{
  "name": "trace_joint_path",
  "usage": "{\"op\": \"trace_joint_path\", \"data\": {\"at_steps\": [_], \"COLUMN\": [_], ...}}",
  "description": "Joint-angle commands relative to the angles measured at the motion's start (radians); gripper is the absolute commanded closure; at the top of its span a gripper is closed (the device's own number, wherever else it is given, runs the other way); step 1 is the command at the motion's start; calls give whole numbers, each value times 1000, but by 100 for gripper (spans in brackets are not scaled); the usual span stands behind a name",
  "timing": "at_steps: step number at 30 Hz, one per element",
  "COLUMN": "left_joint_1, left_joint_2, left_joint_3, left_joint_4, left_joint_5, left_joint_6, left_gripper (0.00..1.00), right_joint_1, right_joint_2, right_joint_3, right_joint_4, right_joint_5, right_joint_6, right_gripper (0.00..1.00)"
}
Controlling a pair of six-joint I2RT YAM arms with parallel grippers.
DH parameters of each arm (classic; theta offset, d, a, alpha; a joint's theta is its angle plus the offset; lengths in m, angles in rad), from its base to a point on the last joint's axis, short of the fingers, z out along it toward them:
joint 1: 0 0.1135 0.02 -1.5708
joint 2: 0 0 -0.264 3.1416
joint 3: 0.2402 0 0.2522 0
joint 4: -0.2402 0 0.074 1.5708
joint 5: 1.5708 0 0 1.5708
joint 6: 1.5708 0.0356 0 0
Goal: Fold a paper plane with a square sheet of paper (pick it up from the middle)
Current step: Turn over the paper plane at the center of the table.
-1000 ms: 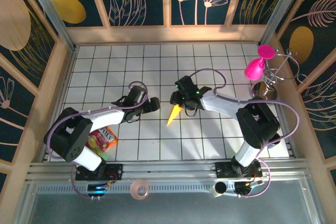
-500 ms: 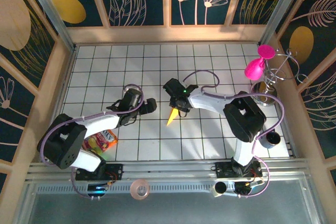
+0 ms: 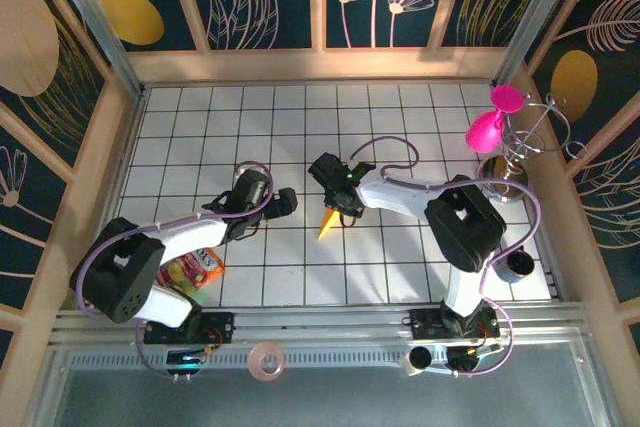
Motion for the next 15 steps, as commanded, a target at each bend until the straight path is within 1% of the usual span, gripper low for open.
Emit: {"op": "trace_joint_path", "data": {"at_steps": [1, 5, 7, 9, 13, 15], "left_joint_1": [12, 55, 70, 89, 134, 144], "left_joint_2": [-20, -24, -39, -59, -134, -173], "left_joint_3": [-11, -24, -34, -39, -57, -69], "left_joint_4": [17, 10, 14, 6, -5, -8], "left_joint_5": [1, 54, 70, 81, 70, 36], "left_joint_6": [3, -36, -41, -41, -68, -94], "left_gripper": [2, 2, 2, 2, 2, 3], "right_joint_1": [-4, -10, -14, -21, -50, -64], "right_joint_2": [-22, -56, -72, -95, -139, -153], "right_joint_3": [16, 36, 43, 48, 38, 13], "right_joint_4": [-36, -33, -19, 30, 210, 314], "right_joint_5": [42, 74, 83, 69, -83, -178], "right_joint_6": [20, -3, -30, -92, -274, -347], "right_gripper": [85, 95, 97, 98, 99, 99]}}
